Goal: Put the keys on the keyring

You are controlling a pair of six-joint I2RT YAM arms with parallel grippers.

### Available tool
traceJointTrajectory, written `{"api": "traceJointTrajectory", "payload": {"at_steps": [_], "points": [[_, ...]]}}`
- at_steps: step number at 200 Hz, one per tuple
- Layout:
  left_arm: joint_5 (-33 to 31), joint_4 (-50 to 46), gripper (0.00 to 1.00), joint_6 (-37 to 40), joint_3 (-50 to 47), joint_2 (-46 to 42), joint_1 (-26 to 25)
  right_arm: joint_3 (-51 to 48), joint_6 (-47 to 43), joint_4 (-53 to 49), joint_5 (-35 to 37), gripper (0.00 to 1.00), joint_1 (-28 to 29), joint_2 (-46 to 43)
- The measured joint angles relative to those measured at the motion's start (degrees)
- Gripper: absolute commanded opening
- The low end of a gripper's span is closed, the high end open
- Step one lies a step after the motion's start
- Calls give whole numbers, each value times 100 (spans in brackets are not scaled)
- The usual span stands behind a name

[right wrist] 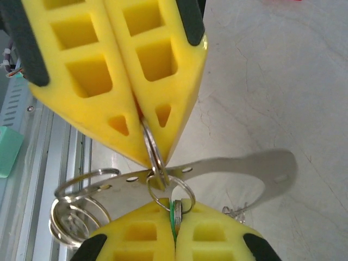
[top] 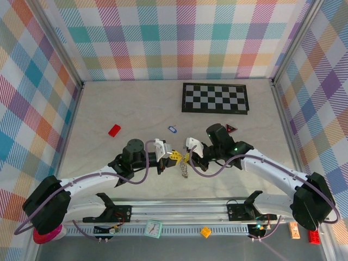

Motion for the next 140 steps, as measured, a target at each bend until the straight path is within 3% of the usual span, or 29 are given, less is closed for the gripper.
{"api": "traceJointTrajectory", "payload": {"at_steps": [65,99,140], "points": [[-136,-439,0,295,50,-70,0,308,-105,-334,192,0,2,-315],[-284,-540,31,380,55,-138,0,356,-195,-564,328,0,0,-319],[-835,-328,39,337,-109,-494,0,649,-258,-887,514,0,0,-361]]}}
